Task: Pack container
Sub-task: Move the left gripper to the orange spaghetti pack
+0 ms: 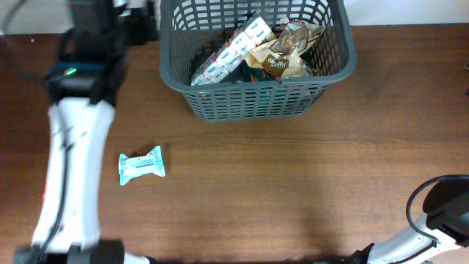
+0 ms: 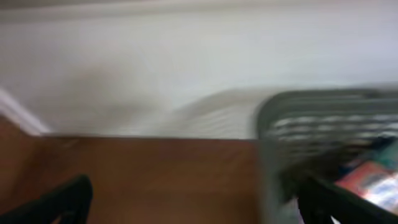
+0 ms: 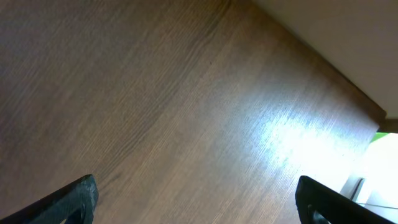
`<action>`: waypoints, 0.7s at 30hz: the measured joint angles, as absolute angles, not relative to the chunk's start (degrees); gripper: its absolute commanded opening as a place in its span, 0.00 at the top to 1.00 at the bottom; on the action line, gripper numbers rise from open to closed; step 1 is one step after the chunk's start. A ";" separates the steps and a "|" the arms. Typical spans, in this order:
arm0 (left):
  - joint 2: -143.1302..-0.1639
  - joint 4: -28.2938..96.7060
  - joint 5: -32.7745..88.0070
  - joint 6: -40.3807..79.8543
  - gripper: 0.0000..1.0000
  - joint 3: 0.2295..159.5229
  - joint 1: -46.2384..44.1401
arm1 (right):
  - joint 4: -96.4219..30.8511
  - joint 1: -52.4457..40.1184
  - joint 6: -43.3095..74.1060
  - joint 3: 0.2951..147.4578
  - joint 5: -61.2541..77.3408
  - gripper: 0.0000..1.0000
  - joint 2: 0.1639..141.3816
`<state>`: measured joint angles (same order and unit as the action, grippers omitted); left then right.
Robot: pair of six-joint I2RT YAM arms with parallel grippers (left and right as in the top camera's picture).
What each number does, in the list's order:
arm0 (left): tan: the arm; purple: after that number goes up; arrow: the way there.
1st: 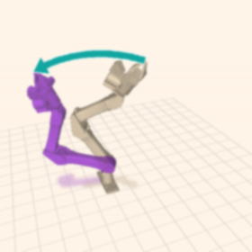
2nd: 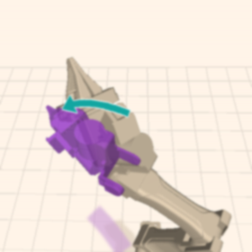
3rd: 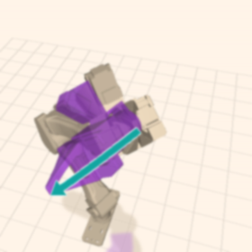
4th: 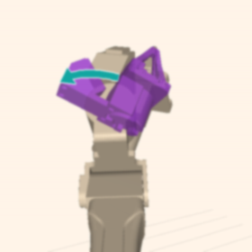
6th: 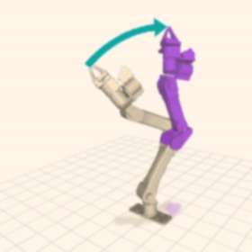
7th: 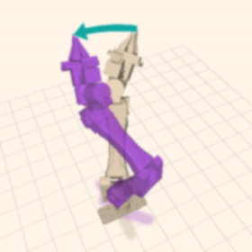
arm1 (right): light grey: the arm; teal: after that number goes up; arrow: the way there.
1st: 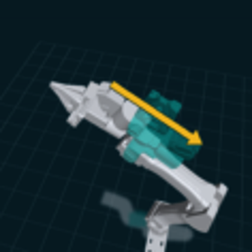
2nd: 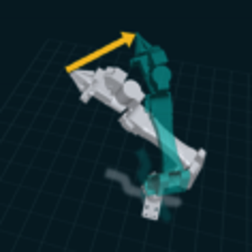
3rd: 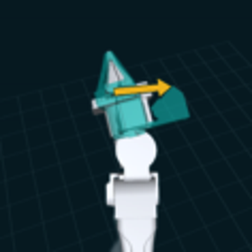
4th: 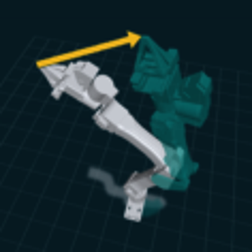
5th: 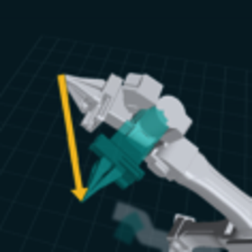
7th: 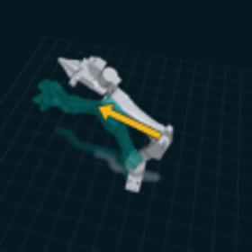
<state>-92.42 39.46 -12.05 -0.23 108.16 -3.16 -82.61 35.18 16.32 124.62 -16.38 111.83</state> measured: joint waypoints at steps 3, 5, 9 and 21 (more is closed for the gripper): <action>-87.26 44.45 -14.74 -0.23 0.01 108.66 0.05 | -82.56 35.18 16.32 124.64 -16.38 0.01 111.83; -84.12 48.25 -15.84 -0.23 0.01 109.06 2.20 | -82.59 35.18 16.32 124.64 -16.38 0.01 111.83; -80.44 56.55 -16.95 -0.38 0.01 109.62 7.11 | -82.56 35.18 16.32 124.62 -16.38 0.01 111.83; -85.86 76.73 -17.47 -0.40 0.01 109.62 21.02 | -82.59 35.18 16.29 124.64 -16.38 0.01 111.83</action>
